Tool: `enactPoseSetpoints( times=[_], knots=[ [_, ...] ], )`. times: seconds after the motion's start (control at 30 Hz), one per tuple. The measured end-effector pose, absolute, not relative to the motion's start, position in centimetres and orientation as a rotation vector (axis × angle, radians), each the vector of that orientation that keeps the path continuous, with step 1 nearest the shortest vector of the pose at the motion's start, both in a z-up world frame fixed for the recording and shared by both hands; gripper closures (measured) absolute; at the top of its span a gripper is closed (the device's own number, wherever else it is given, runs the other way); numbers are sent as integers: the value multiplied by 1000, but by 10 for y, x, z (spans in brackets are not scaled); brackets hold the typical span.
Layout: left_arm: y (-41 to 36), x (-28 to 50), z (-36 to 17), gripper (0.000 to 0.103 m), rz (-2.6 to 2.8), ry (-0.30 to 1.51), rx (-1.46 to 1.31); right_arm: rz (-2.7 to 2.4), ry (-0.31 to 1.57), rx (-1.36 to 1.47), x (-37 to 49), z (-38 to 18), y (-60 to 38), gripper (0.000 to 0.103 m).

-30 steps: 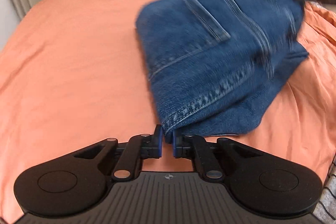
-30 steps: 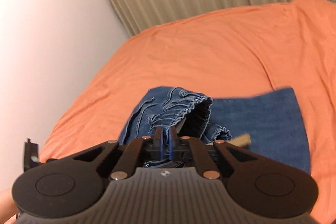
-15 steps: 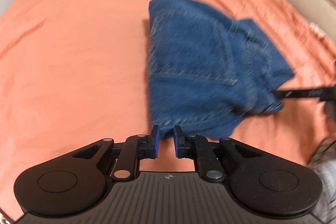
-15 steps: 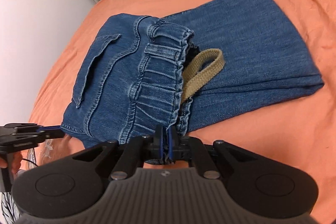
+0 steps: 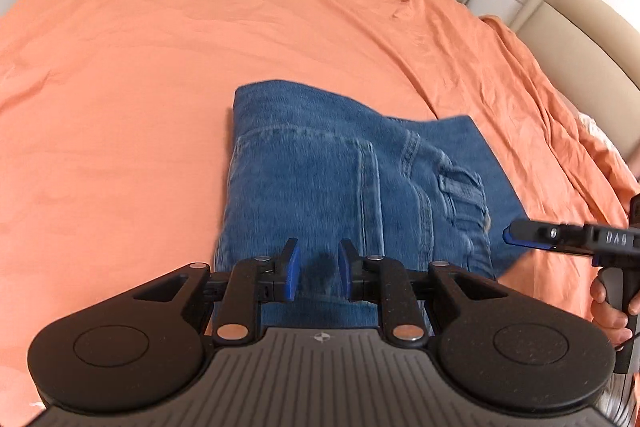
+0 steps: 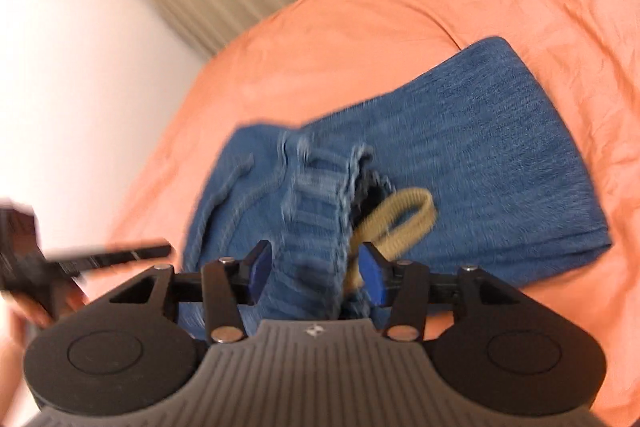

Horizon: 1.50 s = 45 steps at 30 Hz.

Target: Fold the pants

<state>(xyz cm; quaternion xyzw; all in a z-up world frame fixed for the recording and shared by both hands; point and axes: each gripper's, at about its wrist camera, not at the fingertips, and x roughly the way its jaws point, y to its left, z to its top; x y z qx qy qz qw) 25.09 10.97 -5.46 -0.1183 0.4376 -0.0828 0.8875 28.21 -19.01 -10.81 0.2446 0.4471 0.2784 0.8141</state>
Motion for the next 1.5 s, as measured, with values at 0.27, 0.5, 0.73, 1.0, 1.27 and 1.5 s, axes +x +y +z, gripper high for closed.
enactPoseSetpoints(
  times=[0.27, 0.5, 0.73, 1.0, 1.27, 1.5],
  knots=[
    [117, 268, -55, 80, -138, 908, -251, 531, 1060, 941, 348, -162, -190, 32],
    [127, 279, -61, 80, -121, 920, -291, 555, 1105, 1151, 373, -195, -189, 61],
    [130, 276, -57, 80, -128, 878, -307, 587, 1068, 832, 377, -156, -170, 87],
    [137, 279, -40, 80, -135, 805, -349, 721, 881, 453, 397, -5, -129, 88],
    [129, 306, -44, 80, -193, 792, -385, 488, 943, 301, 443, -14, -176, 88],
    [118, 333, -57, 80, -232, 830, -357, 319, 1061, 338, 480, -113, -216, 89]
  ],
)
